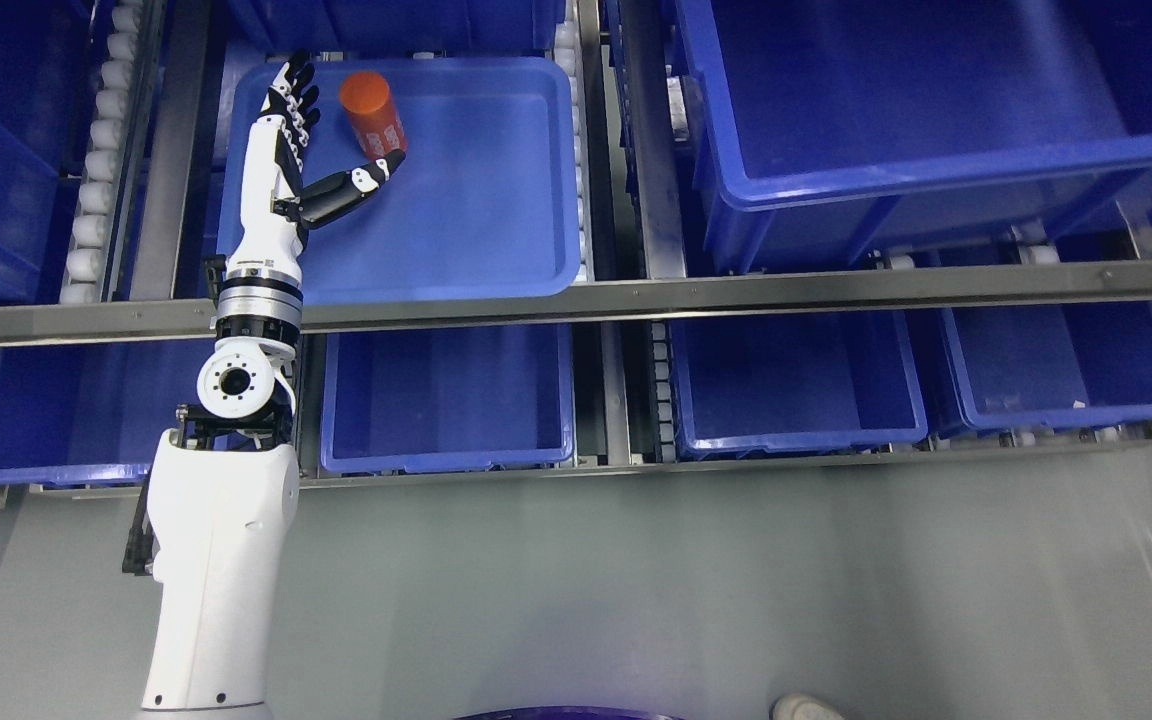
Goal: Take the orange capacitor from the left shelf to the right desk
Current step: 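Reach the left hand down around the orange capacitor in the blue tray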
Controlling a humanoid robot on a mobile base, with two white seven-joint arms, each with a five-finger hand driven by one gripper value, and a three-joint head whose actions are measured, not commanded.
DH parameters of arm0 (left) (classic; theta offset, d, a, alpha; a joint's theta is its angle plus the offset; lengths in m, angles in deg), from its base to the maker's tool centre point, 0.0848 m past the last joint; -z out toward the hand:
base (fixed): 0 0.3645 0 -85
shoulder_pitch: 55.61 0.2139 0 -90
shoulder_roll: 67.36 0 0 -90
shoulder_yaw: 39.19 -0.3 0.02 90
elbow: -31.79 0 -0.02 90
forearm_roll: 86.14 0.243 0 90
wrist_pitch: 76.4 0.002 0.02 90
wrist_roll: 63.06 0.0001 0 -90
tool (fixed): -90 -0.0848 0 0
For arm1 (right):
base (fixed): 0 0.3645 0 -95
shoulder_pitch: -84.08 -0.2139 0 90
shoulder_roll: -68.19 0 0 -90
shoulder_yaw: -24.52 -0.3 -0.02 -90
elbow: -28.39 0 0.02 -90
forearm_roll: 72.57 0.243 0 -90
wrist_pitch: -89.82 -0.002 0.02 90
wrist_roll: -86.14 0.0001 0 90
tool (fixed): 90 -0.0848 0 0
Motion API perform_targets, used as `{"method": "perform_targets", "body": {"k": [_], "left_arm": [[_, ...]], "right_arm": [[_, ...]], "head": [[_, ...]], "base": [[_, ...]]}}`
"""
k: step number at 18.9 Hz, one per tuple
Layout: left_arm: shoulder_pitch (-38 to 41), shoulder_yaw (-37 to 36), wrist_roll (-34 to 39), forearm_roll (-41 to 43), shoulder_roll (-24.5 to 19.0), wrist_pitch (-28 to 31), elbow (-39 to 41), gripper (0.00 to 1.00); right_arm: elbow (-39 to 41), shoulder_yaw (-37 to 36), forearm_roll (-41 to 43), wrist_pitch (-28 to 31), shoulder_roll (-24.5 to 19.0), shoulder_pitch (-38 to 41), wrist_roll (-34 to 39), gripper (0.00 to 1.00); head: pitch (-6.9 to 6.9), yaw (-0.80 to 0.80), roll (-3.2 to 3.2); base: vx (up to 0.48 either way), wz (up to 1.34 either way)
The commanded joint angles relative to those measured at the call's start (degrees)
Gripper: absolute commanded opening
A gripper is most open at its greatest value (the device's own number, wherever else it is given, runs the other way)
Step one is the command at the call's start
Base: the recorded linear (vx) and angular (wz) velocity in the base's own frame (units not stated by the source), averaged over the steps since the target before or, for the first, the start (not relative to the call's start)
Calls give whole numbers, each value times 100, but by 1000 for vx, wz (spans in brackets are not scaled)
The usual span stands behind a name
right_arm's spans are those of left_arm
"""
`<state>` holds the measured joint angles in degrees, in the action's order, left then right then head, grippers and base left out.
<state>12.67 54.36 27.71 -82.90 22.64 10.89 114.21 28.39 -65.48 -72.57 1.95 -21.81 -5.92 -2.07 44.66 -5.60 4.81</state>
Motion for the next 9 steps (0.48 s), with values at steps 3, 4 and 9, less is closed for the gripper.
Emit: {"method": "perform_targets", "body": {"k": [3, 4, 9], "left_arm": [[114, 164, -120, 9, -100, 17, 169, 100], [115, 129, -251, 9, -100, 26, 169, 100], [115, -187, -631, 27, -100, 61, 117, 100]], "right_arm": [[193, -62, 0, -2, 100, 80, 5, 100], [193, -62, 0, -2, 100, 80, 5, 100], [193, -62, 0, -2, 100, 80, 5, 100]], "head": [[0, 0, 0], [0, 0, 0], [0, 0, 0]], "base": [[170, 63], [130, 60], [111, 50]]}}
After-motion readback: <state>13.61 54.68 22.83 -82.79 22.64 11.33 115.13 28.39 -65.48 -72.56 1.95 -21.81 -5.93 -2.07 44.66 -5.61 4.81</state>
